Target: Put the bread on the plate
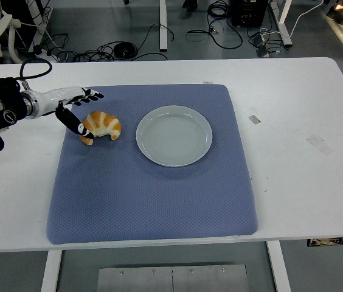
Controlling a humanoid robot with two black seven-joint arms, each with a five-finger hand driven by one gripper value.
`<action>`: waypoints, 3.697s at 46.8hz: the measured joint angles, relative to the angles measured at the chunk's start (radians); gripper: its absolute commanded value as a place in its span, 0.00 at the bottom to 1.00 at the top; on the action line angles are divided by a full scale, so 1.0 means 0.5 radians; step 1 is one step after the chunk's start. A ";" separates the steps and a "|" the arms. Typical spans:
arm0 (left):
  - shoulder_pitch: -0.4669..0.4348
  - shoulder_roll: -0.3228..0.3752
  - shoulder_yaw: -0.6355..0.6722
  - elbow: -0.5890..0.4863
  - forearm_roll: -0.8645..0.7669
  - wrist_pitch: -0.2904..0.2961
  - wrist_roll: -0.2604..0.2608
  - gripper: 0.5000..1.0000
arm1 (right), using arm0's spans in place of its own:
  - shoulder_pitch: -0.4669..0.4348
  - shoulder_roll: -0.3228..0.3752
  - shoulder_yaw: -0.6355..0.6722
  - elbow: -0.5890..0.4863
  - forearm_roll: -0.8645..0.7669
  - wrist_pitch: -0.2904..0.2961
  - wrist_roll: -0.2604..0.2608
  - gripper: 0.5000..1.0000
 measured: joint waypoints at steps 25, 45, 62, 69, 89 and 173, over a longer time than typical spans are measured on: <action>0.017 -0.067 -0.002 -0.001 -0.008 0.041 0.003 0.84 | 0.000 0.000 0.000 0.000 -0.001 0.000 0.000 1.00; 0.038 -0.110 0.011 0.024 -0.008 0.142 0.010 0.39 | 0.000 0.000 0.000 0.000 -0.001 0.000 0.000 1.00; 0.040 -0.125 0.013 0.024 -0.007 0.143 0.008 0.13 | 0.000 0.000 0.000 0.000 -0.001 0.000 0.000 1.00; -0.016 -0.118 -0.001 0.021 -0.007 0.137 0.016 0.14 | 0.001 0.000 0.000 0.000 -0.001 0.000 0.000 1.00; -0.105 -0.111 -0.077 0.015 -0.008 0.126 0.080 0.16 | 0.000 0.000 0.000 0.000 0.000 0.000 0.000 1.00; -0.178 -0.686 -0.026 0.100 0.075 0.131 0.129 0.25 | 0.000 0.000 0.000 0.000 -0.001 0.000 0.000 1.00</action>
